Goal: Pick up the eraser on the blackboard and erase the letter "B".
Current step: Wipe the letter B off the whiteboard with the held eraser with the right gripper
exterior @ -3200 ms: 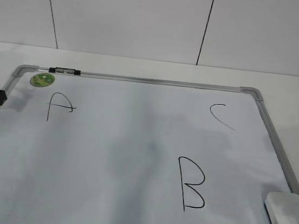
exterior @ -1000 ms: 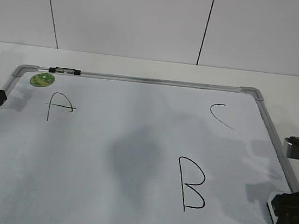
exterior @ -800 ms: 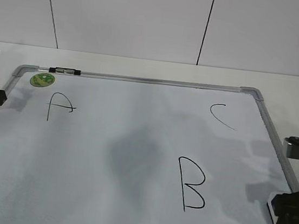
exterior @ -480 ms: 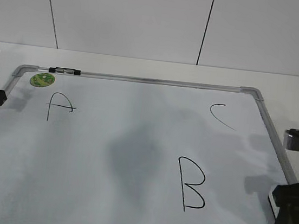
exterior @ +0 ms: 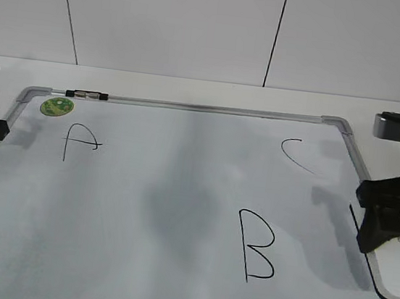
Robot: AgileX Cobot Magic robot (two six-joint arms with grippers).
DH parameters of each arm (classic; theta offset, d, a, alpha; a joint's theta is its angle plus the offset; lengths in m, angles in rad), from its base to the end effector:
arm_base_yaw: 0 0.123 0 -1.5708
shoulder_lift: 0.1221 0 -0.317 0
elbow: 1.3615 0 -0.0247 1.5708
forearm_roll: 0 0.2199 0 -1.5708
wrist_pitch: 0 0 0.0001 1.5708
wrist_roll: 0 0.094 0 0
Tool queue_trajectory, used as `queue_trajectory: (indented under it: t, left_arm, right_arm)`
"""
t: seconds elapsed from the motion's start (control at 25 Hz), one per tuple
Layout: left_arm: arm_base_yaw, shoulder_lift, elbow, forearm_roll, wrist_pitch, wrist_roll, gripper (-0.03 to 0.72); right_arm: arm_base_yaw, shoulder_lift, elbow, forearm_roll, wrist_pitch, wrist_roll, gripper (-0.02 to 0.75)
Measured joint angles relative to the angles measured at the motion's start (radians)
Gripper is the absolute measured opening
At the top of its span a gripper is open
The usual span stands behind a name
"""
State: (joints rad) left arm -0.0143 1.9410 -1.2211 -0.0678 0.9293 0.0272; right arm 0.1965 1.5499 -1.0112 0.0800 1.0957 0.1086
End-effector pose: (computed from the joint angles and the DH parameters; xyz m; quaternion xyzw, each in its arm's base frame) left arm 0.3425 -0.0100 0.1984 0.0006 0.9996 -0.0272 0.0046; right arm 0.2369 0.0540 0.2709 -0.0260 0.9990 0.0371 0.0062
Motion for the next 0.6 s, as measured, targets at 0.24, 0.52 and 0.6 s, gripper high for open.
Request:
queue_trajectory:
  t: [0.24,0.52,0.6]
  left_arm:
    - [0.001,0.0,0.0,0.0,0.001,0.0,0.12]
    - [0.001,0.0,0.0,-0.004,0.001,0.0,0.122]
    - [0.001,0.0,0.0,-0.006,0.001,0.0,0.123]
  right_arm:
    - [0.083,0.135,-0.079,0.0,-0.005,0.0,0.54]
    - [0.129,0.285,-0.144,0.037,-0.061,0.0,0.54]
    - [0.129,0.3,-0.157,0.037,-0.048,0.0,0.54]
